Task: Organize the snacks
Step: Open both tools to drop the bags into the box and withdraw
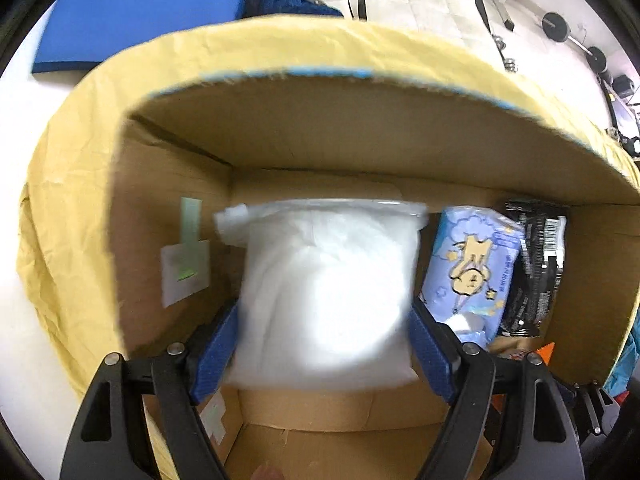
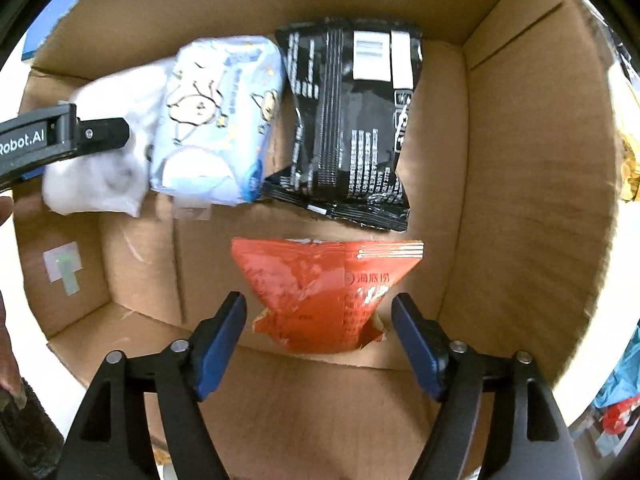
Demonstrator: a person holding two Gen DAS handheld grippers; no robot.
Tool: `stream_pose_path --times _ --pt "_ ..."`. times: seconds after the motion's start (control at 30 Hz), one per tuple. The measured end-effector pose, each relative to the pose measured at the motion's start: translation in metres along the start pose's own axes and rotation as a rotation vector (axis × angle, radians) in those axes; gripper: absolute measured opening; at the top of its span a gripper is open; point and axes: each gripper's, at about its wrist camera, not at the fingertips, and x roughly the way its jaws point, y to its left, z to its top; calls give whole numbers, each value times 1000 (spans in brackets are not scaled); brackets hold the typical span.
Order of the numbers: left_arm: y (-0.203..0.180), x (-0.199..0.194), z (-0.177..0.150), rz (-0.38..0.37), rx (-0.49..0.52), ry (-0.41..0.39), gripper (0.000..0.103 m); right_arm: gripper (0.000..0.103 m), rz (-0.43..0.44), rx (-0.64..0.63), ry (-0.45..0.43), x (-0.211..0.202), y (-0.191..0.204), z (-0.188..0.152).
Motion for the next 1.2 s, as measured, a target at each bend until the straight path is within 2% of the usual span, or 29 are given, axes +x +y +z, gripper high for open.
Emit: stream_pose_path --times 0.13,0.2,0.23,0.4,0.57,0.67,0.93,1.0,1.2 --pt "9 -22 -15 -42 -25 -71 81 89 12 -1 -35 -19 2 -5" --pt "10 -36 -23 -55 -29 -104 93 97 5 -2 -62 -31 2 -7" --pt "11 -42 -27 -58 -31 -118 95 98 6 -3 -80 -38 2 -8" --pt "17 -62 -62 -84 -42 -166 96 99 20 -3 -125 -59 -2 -14" --pt "20 -84 -81 -80 -48 -228 96 99 18 -20 -177 -81 -1 -28" --pt "17 -98 -101 -69 -41 -265 96 99 22 -27 -207 -87 2 -44" --pt "7 -141 -156 -43 -16 -358 96 99 38 -40 -320 -134 -4 -91" --pt "2 -149 -162 -19 -1 -371 96 99 45 -42 -342 -145 -5 -102" --pt "-9 -175 -184 -23 10 -411 96 99 64 -51 -405 -176 -13 -130"
